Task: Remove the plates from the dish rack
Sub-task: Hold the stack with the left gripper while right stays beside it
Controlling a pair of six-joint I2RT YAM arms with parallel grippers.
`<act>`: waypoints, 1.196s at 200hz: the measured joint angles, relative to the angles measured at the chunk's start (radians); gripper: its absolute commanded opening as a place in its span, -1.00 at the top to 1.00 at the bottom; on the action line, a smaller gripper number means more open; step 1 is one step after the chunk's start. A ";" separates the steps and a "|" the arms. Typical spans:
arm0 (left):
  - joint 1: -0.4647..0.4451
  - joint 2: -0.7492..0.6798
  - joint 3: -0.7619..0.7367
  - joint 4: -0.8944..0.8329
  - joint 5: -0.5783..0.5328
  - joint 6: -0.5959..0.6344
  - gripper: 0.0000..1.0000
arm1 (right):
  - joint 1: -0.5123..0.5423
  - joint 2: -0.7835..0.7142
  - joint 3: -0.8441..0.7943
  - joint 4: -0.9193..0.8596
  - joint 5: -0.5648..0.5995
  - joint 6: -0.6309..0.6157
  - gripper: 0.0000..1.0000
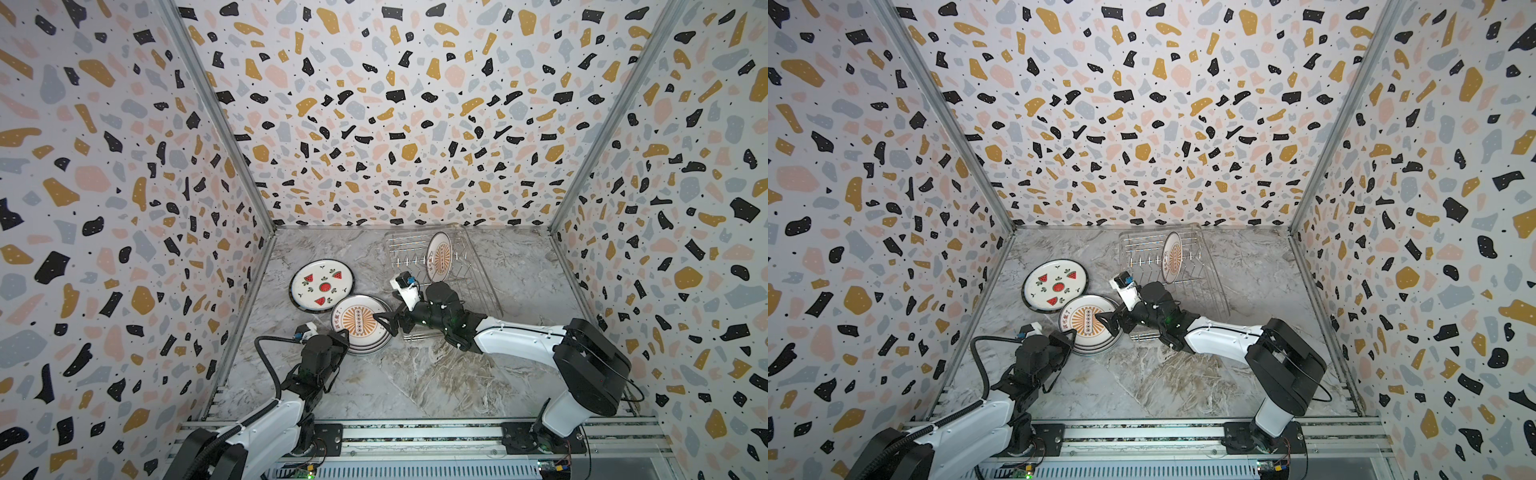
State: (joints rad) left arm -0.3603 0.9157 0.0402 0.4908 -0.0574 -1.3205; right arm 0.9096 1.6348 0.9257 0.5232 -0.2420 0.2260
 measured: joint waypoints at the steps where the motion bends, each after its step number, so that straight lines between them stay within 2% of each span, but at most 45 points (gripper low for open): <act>1: 0.000 0.000 0.000 0.000 0.000 0.000 0.87 | 0.000 0.000 0.000 0.000 0.000 0.000 -1.00; 33: 0.000 -0.011 0.003 -0.007 -0.008 0.005 0.64 | 0.000 0.003 0.000 -0.001 0.010 0.000 -1.00; 42: 0.000 -0.018 0.003 -0.017 -0.011 0.014 0.25 | 0.000 0.003 0.000 0.000 0.012 0.000 -1.00; 48: 0.000 -0.021 0.003 -0.020 -0.012 0.018 0.11 | 0.000 0.003 0.000 0.000 0.014 0.000 -1.00; 103: 0.000 -0.050 0.004 -0.030 -0.021 0.032 0.05 | 0.000 0.003 0.000 0.000 0.033 0.000 -0.99; 123: 0.000 -0.087 0.004 -0.056 -0.040 0.039 -0.18 | 0.000 0.003 -0.002 0.000 0.043 0.000 -0.98; 155: 0.000 -0.130 0.003 -0.075 -0.068 0.045 -0.23 | 0.000 -0.019 -0.027 0.002 0.075 0.001 -0.98; 176: 0.000 -0.129 0.003 -0.074 -0.076 0.045 -0.39 | 0.000 -0.046 -0.047 0.008 0.087 0.002 -0.98; 239: 0.000 -0.124 0.003 -0.063 -0.084 0.049 -0.41 | 0.000 -0.099 -0.082 0.053 0.117 0.012 -0.98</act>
State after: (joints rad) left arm -0.3607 0.7921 0.0437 0.4274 -0.1417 -1.2713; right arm 0.9100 1.5356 0.8440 0.5762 -0.1246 0.2382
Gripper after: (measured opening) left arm 0.704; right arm 0.991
